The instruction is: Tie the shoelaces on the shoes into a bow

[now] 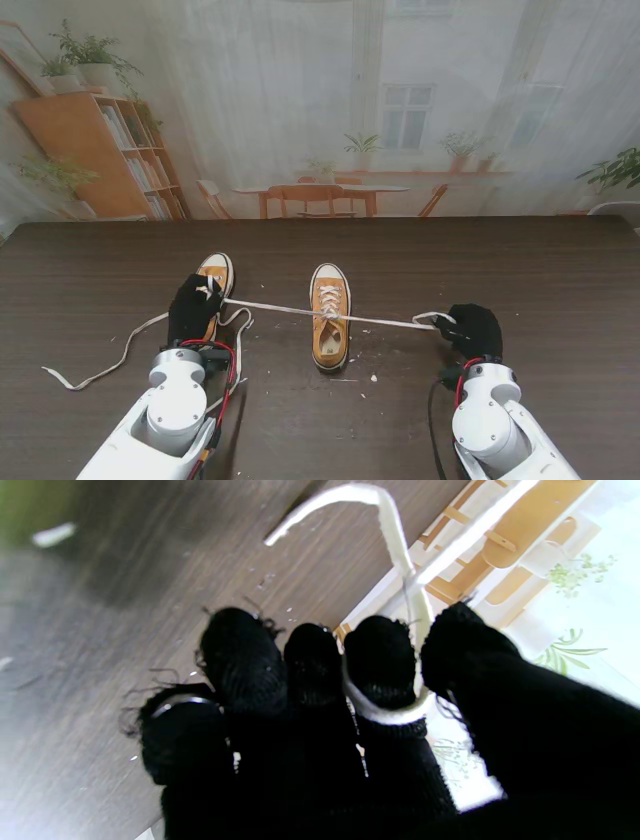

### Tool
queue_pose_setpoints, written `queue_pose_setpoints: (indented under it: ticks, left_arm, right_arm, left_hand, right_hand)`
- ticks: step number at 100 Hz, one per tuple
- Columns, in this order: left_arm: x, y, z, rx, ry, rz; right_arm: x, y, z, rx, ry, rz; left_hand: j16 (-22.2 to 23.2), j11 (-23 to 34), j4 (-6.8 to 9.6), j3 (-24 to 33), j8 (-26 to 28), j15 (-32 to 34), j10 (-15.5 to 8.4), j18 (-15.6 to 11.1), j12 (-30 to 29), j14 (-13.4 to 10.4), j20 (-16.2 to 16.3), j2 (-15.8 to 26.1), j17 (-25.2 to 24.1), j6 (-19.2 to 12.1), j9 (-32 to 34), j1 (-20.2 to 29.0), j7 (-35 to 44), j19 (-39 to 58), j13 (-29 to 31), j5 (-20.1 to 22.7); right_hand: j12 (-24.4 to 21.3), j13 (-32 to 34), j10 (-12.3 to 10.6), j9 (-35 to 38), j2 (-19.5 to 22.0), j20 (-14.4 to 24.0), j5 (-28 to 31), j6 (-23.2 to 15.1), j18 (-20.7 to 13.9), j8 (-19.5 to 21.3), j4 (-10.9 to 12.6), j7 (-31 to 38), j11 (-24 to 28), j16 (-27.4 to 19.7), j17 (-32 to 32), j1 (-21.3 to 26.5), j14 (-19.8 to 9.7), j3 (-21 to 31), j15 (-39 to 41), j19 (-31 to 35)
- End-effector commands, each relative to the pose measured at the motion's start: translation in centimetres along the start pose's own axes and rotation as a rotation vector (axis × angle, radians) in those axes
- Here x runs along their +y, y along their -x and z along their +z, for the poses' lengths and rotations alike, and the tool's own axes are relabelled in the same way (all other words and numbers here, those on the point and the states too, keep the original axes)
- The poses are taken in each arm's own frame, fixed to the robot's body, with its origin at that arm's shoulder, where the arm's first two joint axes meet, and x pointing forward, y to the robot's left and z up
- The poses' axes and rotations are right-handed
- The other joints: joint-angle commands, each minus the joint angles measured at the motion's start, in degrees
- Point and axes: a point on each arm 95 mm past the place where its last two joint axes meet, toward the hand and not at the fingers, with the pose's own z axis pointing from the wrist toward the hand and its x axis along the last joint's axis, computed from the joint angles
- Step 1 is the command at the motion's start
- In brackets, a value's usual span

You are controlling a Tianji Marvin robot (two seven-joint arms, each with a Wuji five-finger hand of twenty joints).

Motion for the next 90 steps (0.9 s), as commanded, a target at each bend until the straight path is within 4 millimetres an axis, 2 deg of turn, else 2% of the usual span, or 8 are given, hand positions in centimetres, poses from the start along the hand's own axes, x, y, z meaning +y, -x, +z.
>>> queue_pose_setpoints:
  ticks: [1,42,54,63,73,78,80,90]
  left_arm:
    - [-0.2,0.1,0.1,-0.01,-0.002,0.026]
    - [-1.1,0.1,0.6,-0.007,-0.057,0.036]
    - [-0.8,-0.2,0.5,0.025,-0.035,-0.018]
    - [-0.6,-0.8,0.2,0.057,-0.001,-0.085]
    - [-0.5,-1.5,-0.3,0.091,0.042,-0.133]
    - [-0.5,-1.9,-0.5,0.107,0.048,-0.139]
    - [-0.5,-2.1,-0.5,0.113,0.047,-0.139]
    - [-0.9,-2.8,-0.8,0.146,0.039,-0.143]
  right_arm:
    - [0.0,0.4,-0.2,-0.017,-0.019,-0.009]
    - [-0.3,0.4,-0.1,-0.053,-0.026,-0.024]
    - [-0.3,0.1,-0.3,-0.071,-0.02,-0.011]
    - [-0.2,-0.2,-0.4,-0.06,0.015,0.008]
    - [0.1,-0.9,-0.8,-0.058,0.037,0.037]
    - [0.3,-1.2,-1.0,-0.054,0.055,0.043]
    - [0.4,-1.3,-1.0,-0.053,0.062,0.046]
    - [1.0,-1.8,-1.3,-0.06,0.096,0.08]
  left_hand:
    - [0.59,1.34,-0.45,-1.71,0.89,1.36,0.11,1.17,-0.37,0.23,-0.62,3.48,-0.56,-0.46,-0.31,4.19,6.42,-0.79,-0.89,0.43]
    - [0.19,1.67,-0.55,-3.51,-0.41,1.56,0.6,1.19,-1.06,0.7,-1.11,3.69,-0.83,0.63,-0.95,5.72,5.96,-1.03,-1.4,-0.07]
    - [-1.49,-3.23,-1.18,-3.89,-4.87,-1.45,2.04,-1.15,-2.1,1.02,-2.67,1.92,-4.19,0.52,-1.9,5.69,4.93,-2.27,-3.95,-0.03]
    - [-3.82,-15.77,-2.71,-0.76,-10.64,-8.05,3.28,-3.48,-0.12,1.97,-4.38,-0.87,-9.49,0.22,-4.91,2.37,-0.49,-3.62,-9.59,0.82]
    - [-5.72,-19.58,-3.12,-2.0,-16.32,-14.93,4.4,-5.36,-6.66,1.91,-5.0,-0.97,-13.68,1.94,-15.26,-2.93,-9.22,-6.58,-15.17,0.34]
    - [-5.81,-18.89,-2.96,-2.97,-18.61,-16.99,4.51,-5.84,-13.8,1.61,-4.36,-0.69,-14.67,2.89,-20.02,-3.91,-13.13,-8.13,-17.08,0.52]
    - [-5.79,-18.58,-2.93,-3.42,-20.13,-18.07,4.44,-5.93,-19.67,1.45,-4.45,-0.54,-14.7,3.02,-22.53,-4.46,-15.76,-9.37,-18.59,0.28]
    - [-5.83,-20.74,-2.43,-4.36,-24.26,-19.88,4.06,-6.35,-22.07,0.91,-5.61,0.78,-14.5,3.97,-26.47,-5.88,-21.89,-13.11,-21.37,0.01]
  right_hand:
    - [-0.24,2.01,0.7,2.03,-1.59,0.92,1.89,0.79,1.19,1.14,1.05,0.84,0.18,0.65,1.06,1.37,-0.02,2.45,-0.43,0.61]
    - [-0.83,2.42,0.01,2.13,-1.3,0.22,1.64,0.0,1.22,0.26,0.85,0.65,-0.9,0.1,0.98,1.18,-0.35,2.04,-2.82,-1.09]
    - [-0.96,2.61,-0.16,1.91,-0.01,-0.64,1.36,-1.58,1.03,-0.22,0.95,-0.03,-1.02,-0.3,1.11,0.11,-0.63,0.7,-3.73,-1.85]
    - [-1.76,2.26,0.44,1.76,1.71,-1.92,1.65,-3.31,2.86,-2.0,1.24,-1.26,-1.7,-1.28,-0.35,-1.81,1.03,-0.08,-5.13,-2.7]
    - [-2.04,-0.01,1.26,-0.01,3.05,-2.14,0.14,-4.3,3.64,-3.92,0.94,-2.77,-1.85,-1.62,-3.58,-3.45,2.57,-0.89,-5.74,-3.15]
    - [-2.18,-1.21,1.56,-1.17,3.78,-2.18,-1.13,-4.64,3.64,-5.24,0.75,-3.4,-1.68,-1.77,-4.99,-4.14,3.0,-1.63,-5.68,-3.01]
    - [-2.21,-1.65,1.57,-1.65,4.02,-2.2,-1.89,-4.65,3.55,-5.7,0.64,-3.64,-1.54,-1.81,-5.47,-4.32,3.16,-1.98,-5.6,-2.92]
    - [-2.22,-4.23,2.28,-4.18,4.46,-1.89,-5.9,-4.19,3.44,-7.26,0.17,-4.38,-0.62,-1.81,-8.36,-4.67,4.13,-3.05,-4.75,-2.28]
